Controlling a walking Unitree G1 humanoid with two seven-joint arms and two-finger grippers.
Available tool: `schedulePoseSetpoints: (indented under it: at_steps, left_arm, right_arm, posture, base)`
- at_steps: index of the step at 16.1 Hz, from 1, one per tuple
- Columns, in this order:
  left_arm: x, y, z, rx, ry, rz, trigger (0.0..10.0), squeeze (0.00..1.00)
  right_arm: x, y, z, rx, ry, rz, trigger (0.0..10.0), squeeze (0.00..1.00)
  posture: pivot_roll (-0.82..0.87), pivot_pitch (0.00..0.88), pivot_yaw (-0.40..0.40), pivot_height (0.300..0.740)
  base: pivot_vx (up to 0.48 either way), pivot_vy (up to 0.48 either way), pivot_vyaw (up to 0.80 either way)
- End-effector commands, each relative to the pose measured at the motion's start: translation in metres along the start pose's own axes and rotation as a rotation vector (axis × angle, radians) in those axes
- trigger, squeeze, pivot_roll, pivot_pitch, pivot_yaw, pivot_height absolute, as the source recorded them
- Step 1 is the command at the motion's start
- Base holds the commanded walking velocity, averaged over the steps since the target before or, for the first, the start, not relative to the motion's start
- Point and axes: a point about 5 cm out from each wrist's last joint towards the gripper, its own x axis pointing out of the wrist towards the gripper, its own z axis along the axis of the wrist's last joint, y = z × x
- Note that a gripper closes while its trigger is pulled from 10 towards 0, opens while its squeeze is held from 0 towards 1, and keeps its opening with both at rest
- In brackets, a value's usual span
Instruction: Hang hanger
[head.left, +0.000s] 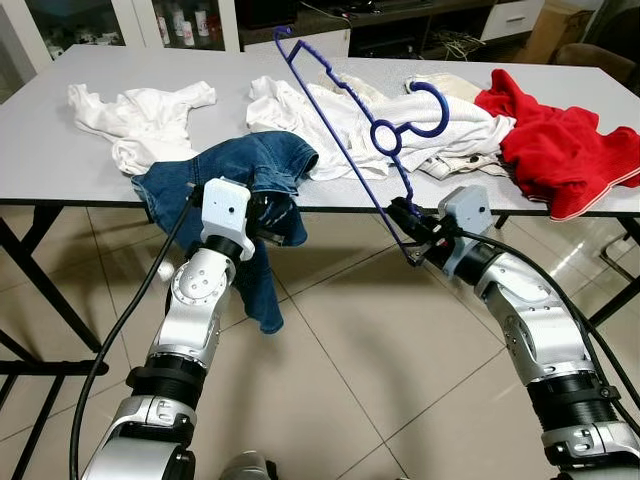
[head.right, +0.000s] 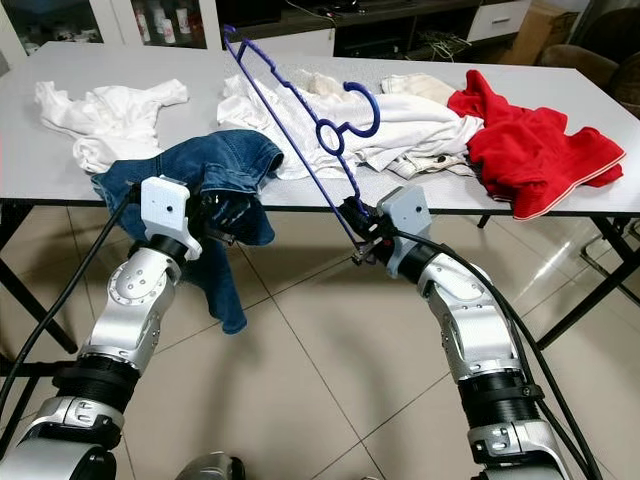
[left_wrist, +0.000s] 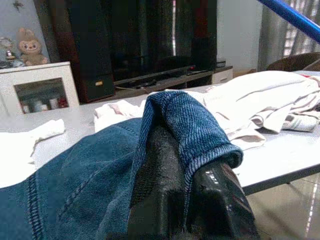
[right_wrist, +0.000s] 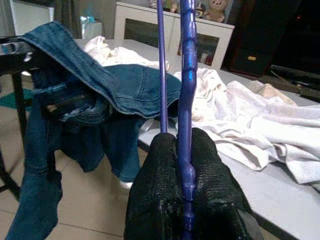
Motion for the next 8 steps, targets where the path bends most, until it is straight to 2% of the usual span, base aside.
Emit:
schedulePoseSetpoints:
  at_steps: [1, 2, 3, 4, 8]
  left_arm:
    - [0.0062, 0.0021, 0.0069, 0.013, -0.017, 0.015, 0.0, 0.00]
    - [0.0070, 0.0040, 0.0059, 0.013, -0.006, 0.025, 0.0, 0.00]
    - [0.0075, 0.0054, 0.0050, 0.015, 0.005, 0.037, 2.1, 0.00]
    - [0.0077, 0.0056, 0.0050, 0.015, 0.006, 0.039, 10.0, 0.00]
    - [0.0096, 0.0066, 0.0052, 0.017, 0.010, 0.050, 10.0, 0.00]
  right_arm:
    - [0.0017, -0.0054, 0.0053, -0.014, -0.003, -0.026, 10.0, 0.00]
    - [0.0027, -0.0039, 0.0040, -0.017, 0.009, -0.013, 10.0, 0.00]
    - [0.0027, -0.0029, 0.0027, -0.025, 0.021, -0.003, 10.0, 0.00]
    - [0.0025, -0.0031, 0.0018, -0.031, 0.029, -0.002, 10.0, 0.00]
    - [0.0029, -0.0093, 0.0020, -0.047, 0.038, -0.039, 10.0, 0.00]
  posture:
    - [0.12, 0.000, -0.007, 0.740]
    - [0.12, 0.000, -0.006, 0.740]
    - [0.12, 0.000, -0.006, 0.740]
    - [0.12, 0.000, -0.006, 0.740]
    - [0.12, 0.000, -0.004, 0.740]
  base:
    - [0.000, 0.000, 0.00]
    - [0.000, 0.000, 0.00]
    - [0.000, 0.000, 0.00]
    - [0.000, 0.000, 0.00]
    - [0.000, 0.000, 0.00]
